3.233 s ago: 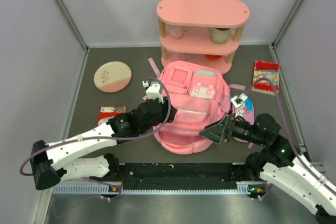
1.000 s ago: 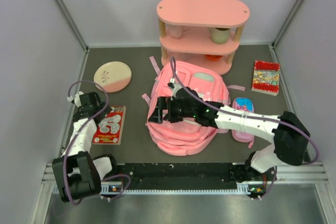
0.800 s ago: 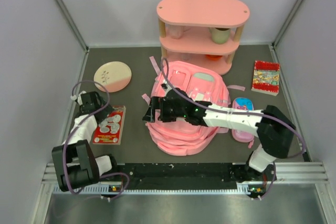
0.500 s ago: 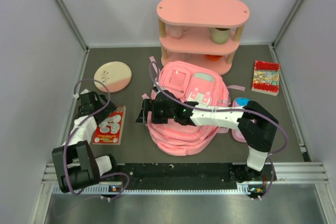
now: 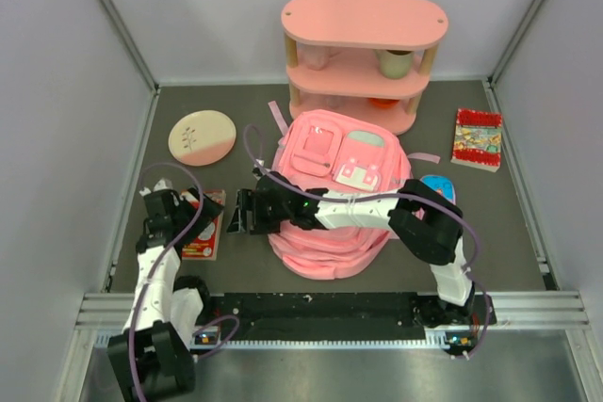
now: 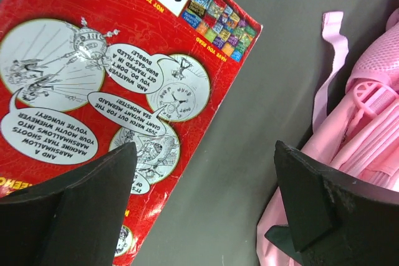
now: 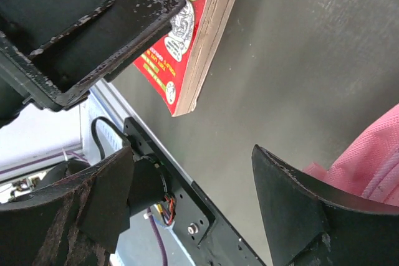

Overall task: Pack the student bag
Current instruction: Pick up the book from the center of the board, then place the book in the student bag.

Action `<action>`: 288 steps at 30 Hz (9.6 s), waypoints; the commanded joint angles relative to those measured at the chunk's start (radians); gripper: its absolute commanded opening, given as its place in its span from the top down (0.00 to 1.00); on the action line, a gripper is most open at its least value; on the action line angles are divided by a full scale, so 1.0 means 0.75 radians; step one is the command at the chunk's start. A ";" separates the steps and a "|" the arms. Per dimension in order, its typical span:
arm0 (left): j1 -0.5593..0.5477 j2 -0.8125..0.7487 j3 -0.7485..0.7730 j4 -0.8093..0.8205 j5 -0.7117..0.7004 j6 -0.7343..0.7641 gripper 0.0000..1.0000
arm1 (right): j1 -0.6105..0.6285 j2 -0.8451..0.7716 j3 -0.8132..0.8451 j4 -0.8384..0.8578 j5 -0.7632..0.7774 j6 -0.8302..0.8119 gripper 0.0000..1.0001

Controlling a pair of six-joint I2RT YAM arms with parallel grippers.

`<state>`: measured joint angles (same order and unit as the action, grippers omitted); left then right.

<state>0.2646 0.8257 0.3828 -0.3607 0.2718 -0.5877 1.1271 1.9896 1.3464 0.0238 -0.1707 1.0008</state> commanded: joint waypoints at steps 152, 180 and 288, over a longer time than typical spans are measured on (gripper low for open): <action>-0.844 -0.475 -0.419 0.590 0.456 -0.471 0.88 | -0.235 -0.620 -1.169 0.719 -0.147 0.378 0.90; -1.013 -0.111 0.441 0.188 1.233 0.231 1.00 | -0.431 -1.522 -0.531 -0.592 -0.158 -0.941 0.01; -1.142 -0.299 -0.128 1.448 0.378 -0.513 0.38 | -0.764 -1.636 -0.967 0.592 -0.631 -0.072 1.00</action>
<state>-0.5961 0.6701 0.3119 0.6655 0.6884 -0.9668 0.5644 0.7975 0.6106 0.3893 -0.6670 0.9436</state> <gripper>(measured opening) 0.619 0.174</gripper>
